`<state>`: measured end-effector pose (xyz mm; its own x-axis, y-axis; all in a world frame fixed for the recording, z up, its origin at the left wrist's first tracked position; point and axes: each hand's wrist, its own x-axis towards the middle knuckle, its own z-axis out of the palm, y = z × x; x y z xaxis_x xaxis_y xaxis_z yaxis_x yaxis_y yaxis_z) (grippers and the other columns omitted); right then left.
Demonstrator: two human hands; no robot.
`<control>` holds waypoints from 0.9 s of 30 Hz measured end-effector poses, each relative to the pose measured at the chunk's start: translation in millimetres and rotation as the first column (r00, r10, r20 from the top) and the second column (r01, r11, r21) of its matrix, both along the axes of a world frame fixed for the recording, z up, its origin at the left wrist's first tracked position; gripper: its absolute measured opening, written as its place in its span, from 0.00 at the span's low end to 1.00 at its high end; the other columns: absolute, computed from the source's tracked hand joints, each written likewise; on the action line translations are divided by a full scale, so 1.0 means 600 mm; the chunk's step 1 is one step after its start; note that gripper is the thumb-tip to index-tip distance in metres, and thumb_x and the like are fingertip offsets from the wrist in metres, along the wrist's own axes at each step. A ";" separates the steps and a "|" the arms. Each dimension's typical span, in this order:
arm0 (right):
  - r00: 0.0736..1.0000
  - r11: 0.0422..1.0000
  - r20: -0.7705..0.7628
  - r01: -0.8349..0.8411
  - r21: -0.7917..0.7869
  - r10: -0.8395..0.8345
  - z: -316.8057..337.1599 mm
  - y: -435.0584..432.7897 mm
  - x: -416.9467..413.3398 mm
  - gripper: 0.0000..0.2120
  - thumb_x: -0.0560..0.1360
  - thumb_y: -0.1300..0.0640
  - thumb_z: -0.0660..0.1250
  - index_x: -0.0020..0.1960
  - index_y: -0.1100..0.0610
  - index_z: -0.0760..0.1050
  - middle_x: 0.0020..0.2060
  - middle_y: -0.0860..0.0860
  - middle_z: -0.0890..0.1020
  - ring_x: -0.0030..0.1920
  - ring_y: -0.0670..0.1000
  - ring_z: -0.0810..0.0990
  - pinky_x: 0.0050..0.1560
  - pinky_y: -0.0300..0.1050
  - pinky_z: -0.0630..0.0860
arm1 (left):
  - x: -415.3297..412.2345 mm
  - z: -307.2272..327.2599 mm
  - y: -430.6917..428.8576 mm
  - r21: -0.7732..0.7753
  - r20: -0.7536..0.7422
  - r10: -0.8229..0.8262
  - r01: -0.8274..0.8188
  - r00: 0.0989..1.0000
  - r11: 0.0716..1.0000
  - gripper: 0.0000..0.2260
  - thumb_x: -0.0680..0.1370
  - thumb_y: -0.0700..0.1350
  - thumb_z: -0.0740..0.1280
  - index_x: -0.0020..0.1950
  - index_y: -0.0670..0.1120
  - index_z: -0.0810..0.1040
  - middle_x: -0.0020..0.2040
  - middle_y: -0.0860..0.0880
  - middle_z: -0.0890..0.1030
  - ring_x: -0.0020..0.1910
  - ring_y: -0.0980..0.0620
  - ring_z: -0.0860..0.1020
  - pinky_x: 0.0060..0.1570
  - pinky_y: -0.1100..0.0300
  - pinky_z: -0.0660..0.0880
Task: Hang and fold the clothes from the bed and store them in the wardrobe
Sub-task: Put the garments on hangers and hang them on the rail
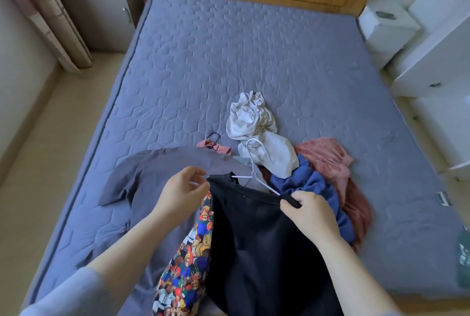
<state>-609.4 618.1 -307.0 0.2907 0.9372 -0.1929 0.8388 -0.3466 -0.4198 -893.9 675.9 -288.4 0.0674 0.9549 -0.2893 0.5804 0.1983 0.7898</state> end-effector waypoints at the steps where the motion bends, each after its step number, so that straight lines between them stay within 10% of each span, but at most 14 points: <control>1: 1.000 1.000 0.002 -0.001 -0.002 0.001 -0.010 0.014 0.004 0.20 0.70 0.43 0.66 0.33 0.59 0.67 0.27 0.54 0.73 0.30 0.54 0.72 0.28 0.47 0.63 | 0.004 -0.011 0.011 -0.008 -0.001 0.004 -0.004 1.000 1.000 0.08 0.76 0.43 0.67 0.55 0.51 0.77 0.44 0.59 0.80 0.38 0.66 0.78 0.33 0.75 0.67; 7: 0.998 0.998 0.053 -0.039 -0.057 0.042 -0.081 0.095 0.032 0.19 0.71 0.42 0.65 0.35 0.57 0.70 0.28 0.53 0.75 0.33 0.53 0.74 0.32 0.47 0.71 | 0.029 -0.093 0.070 -0.054 -0.038 0.044 -0.046 0.998 0.997 0.08 0.76 0.44 0.67 0.55 0.52 0.77 0.44 0.58 0.80 0.40 0.64 0.78 0.30 0.76 0.68; 18: 0.986 0.994 0.137 -0.086 -0.061 0.094 -0.260 0.201 0.097 0.20 0.70 0.43 0.65 0.29 0.54 0.61 0.21 0.50 0.67 0.25 0.50 0.65 0.25 0.43 0.57 | 0.086 -0.262 0.216 -0.119 -0.086 0.143 -0.153 0.986 0.981 0.08 0.76 0.43 0.66 0.54 0.50 0.78 0.45 0.54 0.80 0.41 0.57 0.78 0.36 0.67 0.69; 27: 0.996 0.996 0.080 -0.029 -0.079 0.035 -0.422 0.270 0.135 0.13 0.77 0.51 0.65 0.39 0.56 0.66 0.37 0.54 0.77 0.41 0.60 0.76 0.40 0.50 0.67 | 0.131 -0.418 0.305 -0.192 -0.192 0.083 -0.120 0.978 0.974 0.12 0.76 0.45 0.65 0.59 0.47 0.77 0.49 0.54 0.79 0.45 0.53 0.76 0.38 0.65 0.68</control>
<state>-528.5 780.2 -560.2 0.2786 0.9293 -0.2424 0.8803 -0.3480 -0.3225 -815.5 859.1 -538.9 -0.0983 0.8746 -0.4748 0.6787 0.4078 0.6107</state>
